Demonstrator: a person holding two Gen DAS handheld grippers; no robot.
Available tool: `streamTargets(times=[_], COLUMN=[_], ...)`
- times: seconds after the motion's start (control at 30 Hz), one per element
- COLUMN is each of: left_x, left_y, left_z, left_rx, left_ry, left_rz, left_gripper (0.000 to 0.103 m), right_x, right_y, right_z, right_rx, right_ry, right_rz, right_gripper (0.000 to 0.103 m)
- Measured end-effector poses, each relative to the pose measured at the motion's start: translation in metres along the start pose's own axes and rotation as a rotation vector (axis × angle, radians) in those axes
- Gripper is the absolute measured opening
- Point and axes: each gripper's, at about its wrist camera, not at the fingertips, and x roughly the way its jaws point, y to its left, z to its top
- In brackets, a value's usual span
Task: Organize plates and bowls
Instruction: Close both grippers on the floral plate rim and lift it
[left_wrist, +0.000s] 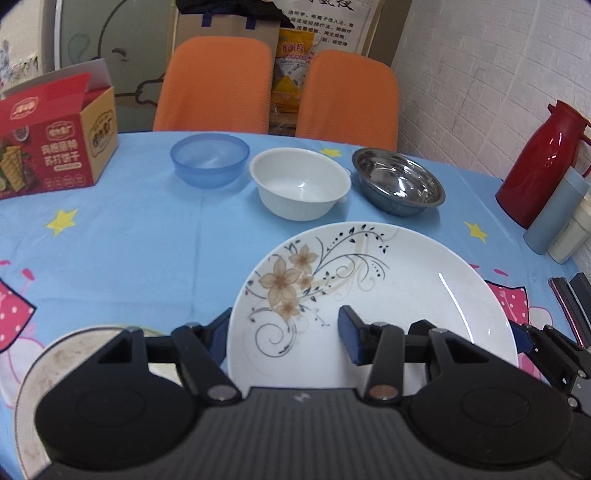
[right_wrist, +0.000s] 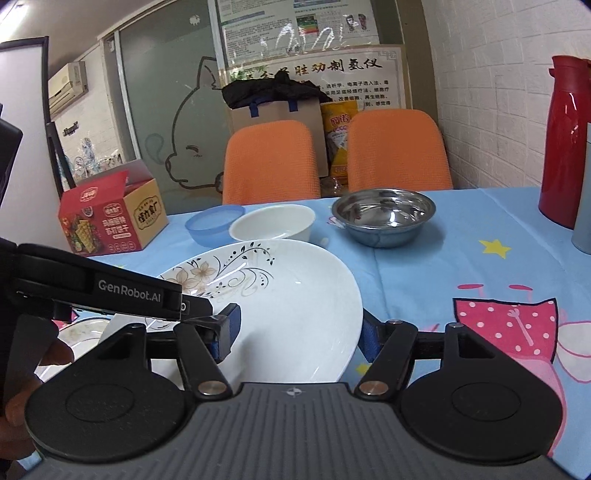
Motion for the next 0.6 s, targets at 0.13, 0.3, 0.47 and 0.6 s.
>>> streamTargets(times=[0.13, 0.3, 0.47, 0.6], left_x=[-0.031, -0.056, -0.067, -0.068], left_y=[0.030, 0.075, 0.116, 0.137], left_z=[-0.013, -0.030, -0.049, -0.059], left_rx=[-0.026, -0.063, -0.124, -0.156], left_ry=[-0.040, -0.065, -0.059, -0.047], left_rz=[0.050, 0.145, 0.189, 0.185], left_gripper=[0.047, 0.048, 0.048, 0.048], right_x=[-0.003, 0.006, 0.013, 0.016], right_y=[0.037, 0.084, 0.124, 0.140], right_z=[-0.002, -0.011, -0.023, -0.031], right_rx=[-0.035, -0.074, -0.121, -0.148], right_ry=[-0.010, 0.018, 0.054, 0.081], right_rz=[0.064, 0.156, 0.212, 0.226], right_gripper=[0.103, 0.103, 0.103, 0.103])
